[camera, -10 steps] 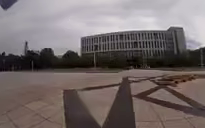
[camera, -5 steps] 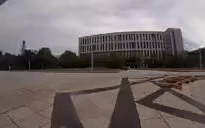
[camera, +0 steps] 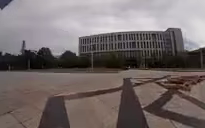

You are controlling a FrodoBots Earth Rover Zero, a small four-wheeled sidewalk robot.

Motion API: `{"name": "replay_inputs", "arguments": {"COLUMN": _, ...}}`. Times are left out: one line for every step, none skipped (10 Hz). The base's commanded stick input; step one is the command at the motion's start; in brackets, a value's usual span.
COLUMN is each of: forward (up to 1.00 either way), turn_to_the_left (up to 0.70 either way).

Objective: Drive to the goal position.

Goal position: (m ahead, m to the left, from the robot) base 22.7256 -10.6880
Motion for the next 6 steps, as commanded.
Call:
{"name": "replay_inputs", "arguments": {"forward": 0.70, "turn_to_the_left": 0.00}}
{"name": "replay_inputs", "arguments": {"forward": 0.70, "turn_to_the_left": 0.00}}
{"name": "replay_inputs", "arguments": {"forward": 0.70, "turn_to_the_left": 0.00}}
{"name": "replay_inputs", "arguments": {"forward": 0.70, "turn_to_the_left": 0.00}}
{"name": "replay_inputs", "arguments": {"forward": 0.70, "turn_to_the_left": 0.00}}
{"name": "replay_inputs", "arguments": {"forward": 0.70, "turn_to_the_left": 0.00}}
